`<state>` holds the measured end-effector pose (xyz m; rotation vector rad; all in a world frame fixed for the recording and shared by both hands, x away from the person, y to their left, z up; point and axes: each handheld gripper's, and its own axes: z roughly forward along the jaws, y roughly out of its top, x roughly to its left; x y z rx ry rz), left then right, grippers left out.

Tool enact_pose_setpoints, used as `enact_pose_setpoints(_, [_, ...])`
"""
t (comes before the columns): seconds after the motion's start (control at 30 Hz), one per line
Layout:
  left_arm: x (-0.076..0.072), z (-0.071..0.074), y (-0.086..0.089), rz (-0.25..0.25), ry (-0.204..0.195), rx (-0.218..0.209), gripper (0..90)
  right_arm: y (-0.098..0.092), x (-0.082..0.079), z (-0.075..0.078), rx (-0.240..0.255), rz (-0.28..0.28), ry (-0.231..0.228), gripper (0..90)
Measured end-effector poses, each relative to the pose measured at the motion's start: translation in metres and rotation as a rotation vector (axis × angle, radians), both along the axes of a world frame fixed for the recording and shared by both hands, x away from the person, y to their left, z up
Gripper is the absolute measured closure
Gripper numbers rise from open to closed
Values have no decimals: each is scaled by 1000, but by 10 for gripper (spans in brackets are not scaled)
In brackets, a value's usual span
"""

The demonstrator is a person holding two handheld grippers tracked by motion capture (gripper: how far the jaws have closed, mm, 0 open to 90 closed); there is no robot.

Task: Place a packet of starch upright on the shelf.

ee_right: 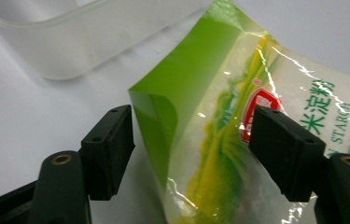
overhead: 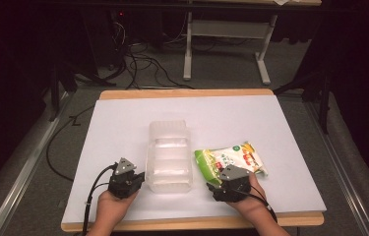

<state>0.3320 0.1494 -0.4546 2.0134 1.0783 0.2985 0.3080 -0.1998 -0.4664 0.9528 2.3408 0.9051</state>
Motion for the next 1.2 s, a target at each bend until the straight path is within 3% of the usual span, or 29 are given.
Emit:
enact_pose_setpoints(0.1, [2, 4, 10, 37, -26, -31, 788, -2, 2, -1, -22, -18, -24, 384])
enact_pose_setpoints(0.13, [2, 4, 10, 37, -26, -31, 774, -2, 2, -1, -22, -18, -24, 384])
enact_pose_setpoints(0.23, [4, 7, 23, 64, -23, -61, 745, -1, 0, 1, -19, -8, -30, 522])
enact_pose_setpoints(0.37, [6, 6, 30, 73, -4, -76, 726, 1, -2, 3, -18, 1, -47, 626])
enact_pose_setpoints(0.53, [7, 7, 36, 85, -2, -92, 719, -3, -1, 9, 27, 2, -45, 786])
enact_pose_setpoints(0.57, [7, 7, 36, 85, -1, -95, 718, -6, -1, 13, 48, -10, -57, 865])
enact_pose_setpoints(0.63, [7, 7, 36, 83, -5, -87, 717, -9, -1, 16, 63, -20, -54, 877])
enact_pose_setpoints(0.8, [8, 7, 36, 84, -3, -88, 709, -28, 2, 27, 163, -46, -43, 900])
enact_pose_setpoints(1.03, [9, 7, 39, 95, -4, -87, 646, -48, 0, 51, 304, -74, -128, 900])
enact_pose_setpoints(1.2, [10, 7, 39, 114, -10, -82, 572, -55, 1, 64, 359, -89, -178, 900])
